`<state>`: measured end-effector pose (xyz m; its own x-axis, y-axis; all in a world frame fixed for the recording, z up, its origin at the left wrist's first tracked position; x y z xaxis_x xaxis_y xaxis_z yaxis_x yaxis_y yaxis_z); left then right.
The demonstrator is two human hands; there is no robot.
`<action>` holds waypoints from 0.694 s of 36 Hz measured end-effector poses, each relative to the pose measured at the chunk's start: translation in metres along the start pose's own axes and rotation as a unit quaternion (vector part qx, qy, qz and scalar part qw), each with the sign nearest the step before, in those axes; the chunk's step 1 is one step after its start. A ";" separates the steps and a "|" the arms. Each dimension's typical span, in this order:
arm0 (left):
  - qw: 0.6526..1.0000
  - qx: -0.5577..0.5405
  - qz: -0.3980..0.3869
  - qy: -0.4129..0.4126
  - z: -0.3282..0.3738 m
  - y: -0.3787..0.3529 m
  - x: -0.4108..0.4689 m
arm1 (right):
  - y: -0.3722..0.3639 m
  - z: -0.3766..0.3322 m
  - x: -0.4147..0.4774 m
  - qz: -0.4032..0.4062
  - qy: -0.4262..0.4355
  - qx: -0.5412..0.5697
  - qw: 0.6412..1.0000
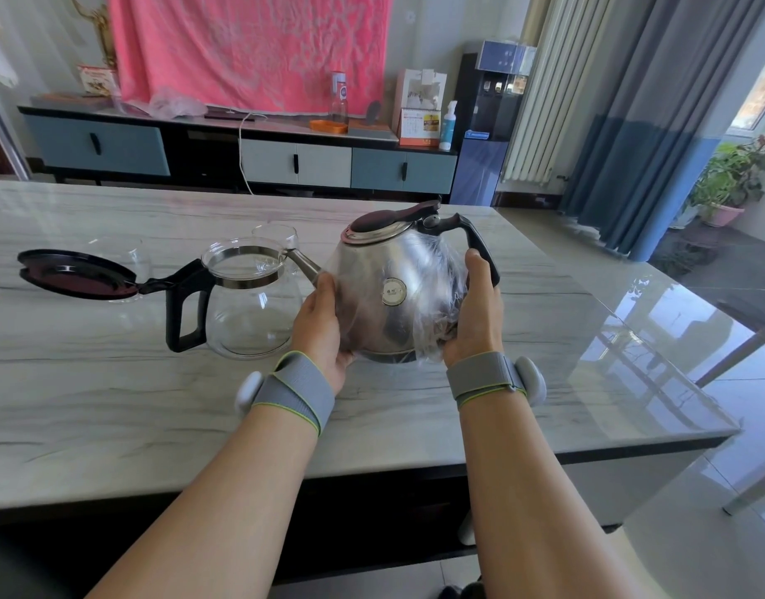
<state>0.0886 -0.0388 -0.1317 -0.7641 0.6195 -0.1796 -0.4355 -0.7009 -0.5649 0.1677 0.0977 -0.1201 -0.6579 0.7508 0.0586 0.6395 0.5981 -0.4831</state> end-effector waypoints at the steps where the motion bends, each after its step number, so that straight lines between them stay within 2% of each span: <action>1: 1.000 0.000 0.001 0.000 0.000 0.000 0.000 | 0.000 0.000 0.000 0.001 0.000 -0.001 1.000; 25: 1.000 0.000 -0.012 -0.001 0.002 -0.004 -0.004 | 0.001 0.002 0.003 0.008 0.001 -0.001 1.000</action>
<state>0.0922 -0.0396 -0.1272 -0.7545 0.6355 -0.1639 -0.4543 -0.6859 -0.5684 0.1657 0.0997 -0.1223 -0.6466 0.7611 0.0518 0.6514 0.5862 -0.4817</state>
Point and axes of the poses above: each hand's wrist, its own x-axis towards the middle knuckle, its own y-axis out of the back of the hand, z = x × y, the point moved 1 cm from there along x, towards the middle knuckle, and after that the axes turned 14 degrees about -z, right-handed, at the moved point
